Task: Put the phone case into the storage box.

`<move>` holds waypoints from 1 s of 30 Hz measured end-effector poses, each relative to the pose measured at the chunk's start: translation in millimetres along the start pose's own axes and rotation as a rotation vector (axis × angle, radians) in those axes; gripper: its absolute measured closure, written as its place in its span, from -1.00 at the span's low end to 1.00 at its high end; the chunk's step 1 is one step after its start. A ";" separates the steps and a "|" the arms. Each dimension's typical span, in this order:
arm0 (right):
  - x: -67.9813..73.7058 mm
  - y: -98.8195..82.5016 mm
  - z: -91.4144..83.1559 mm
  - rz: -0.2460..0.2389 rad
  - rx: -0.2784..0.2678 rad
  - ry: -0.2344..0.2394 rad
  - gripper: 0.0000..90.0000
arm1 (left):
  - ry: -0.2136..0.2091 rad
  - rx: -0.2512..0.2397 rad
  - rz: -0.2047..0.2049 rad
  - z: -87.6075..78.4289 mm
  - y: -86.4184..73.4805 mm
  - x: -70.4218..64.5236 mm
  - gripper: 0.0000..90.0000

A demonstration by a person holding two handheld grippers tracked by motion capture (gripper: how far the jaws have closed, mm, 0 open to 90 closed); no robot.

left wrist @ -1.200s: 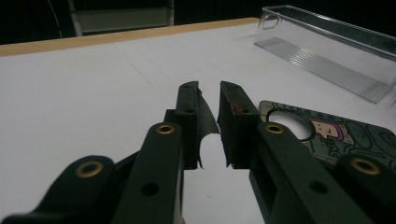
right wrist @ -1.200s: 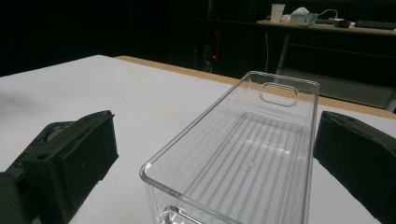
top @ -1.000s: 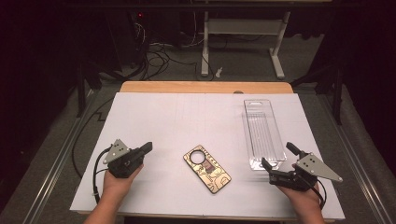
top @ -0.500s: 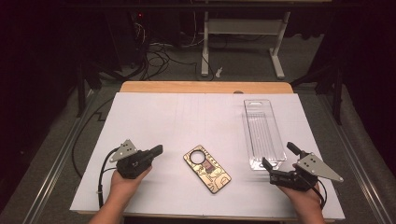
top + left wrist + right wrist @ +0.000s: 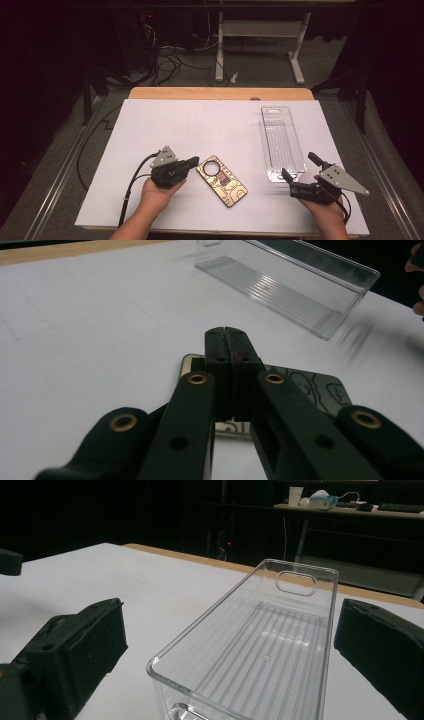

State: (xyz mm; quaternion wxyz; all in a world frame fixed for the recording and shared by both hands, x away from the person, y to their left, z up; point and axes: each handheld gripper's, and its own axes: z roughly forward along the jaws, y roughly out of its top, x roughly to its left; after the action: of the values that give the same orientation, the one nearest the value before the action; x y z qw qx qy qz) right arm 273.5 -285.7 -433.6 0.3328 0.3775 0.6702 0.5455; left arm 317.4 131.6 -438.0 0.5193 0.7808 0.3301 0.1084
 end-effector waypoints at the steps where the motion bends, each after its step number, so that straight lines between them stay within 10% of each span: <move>1: -0.2 -0.2 0.1 -0.001 0.001 -0.001 -0.98 | -0.005 0.005 0.006 3.5 1.1 -2.4 0.99; 30: -0.6 0.4 -0.3 -0.002 -0.008 0.003 -0.98 | -0.120 0.276 0.129 106.3 7.0 -76.8 1.00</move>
State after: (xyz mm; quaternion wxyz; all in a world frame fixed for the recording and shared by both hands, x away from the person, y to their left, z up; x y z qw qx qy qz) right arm 273.6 -286.4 -433.2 0.3342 0.3746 0.6687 0.5484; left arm 316.5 3.1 -465.0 0.4180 0.8693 0.2594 0.0485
